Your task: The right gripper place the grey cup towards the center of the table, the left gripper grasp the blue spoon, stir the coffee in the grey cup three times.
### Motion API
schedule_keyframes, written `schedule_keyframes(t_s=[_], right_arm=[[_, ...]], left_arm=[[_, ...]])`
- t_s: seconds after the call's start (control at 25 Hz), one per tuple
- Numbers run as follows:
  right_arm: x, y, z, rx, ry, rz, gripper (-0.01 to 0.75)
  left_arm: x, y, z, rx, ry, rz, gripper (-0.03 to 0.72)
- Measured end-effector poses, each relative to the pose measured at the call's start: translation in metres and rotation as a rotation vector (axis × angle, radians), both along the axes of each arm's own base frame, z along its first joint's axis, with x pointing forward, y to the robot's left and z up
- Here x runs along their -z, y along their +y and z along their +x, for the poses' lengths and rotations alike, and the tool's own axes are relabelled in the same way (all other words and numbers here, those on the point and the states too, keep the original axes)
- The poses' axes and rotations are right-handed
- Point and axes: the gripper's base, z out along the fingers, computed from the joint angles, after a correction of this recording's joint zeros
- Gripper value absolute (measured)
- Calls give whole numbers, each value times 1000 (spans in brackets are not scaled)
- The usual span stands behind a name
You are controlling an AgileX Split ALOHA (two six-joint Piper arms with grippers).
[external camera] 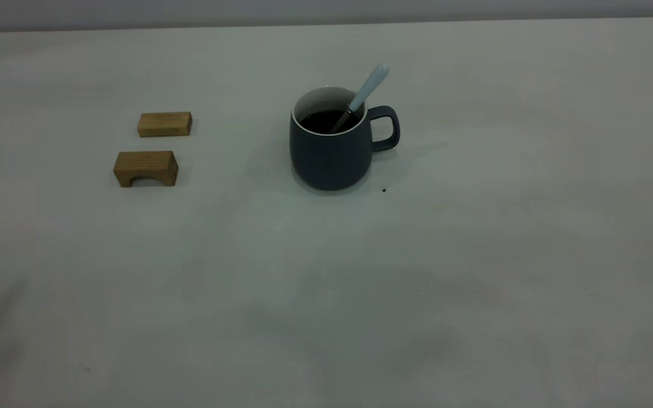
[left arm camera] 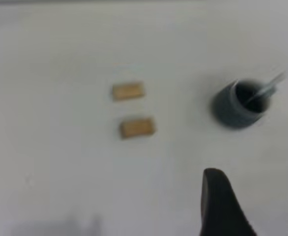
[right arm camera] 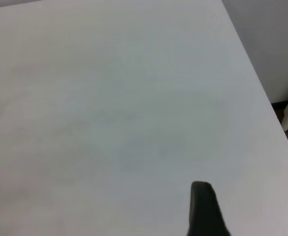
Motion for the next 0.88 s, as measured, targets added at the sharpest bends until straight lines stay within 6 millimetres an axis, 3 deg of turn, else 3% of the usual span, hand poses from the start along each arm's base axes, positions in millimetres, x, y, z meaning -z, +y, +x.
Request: schedule_keyframes(t_s=[0.4,0.64,0.88], right_arm=[[0,0,0,0,0,0,510],[0,0,0,0,0,0,510],[0,0,0,0,0,0,510]], left_arm=[[64,-12,-88,-69,-1,174,436],[90,-17,-121,-52,49,231,436],[104,-22,-147,-67,-36,212,436]])
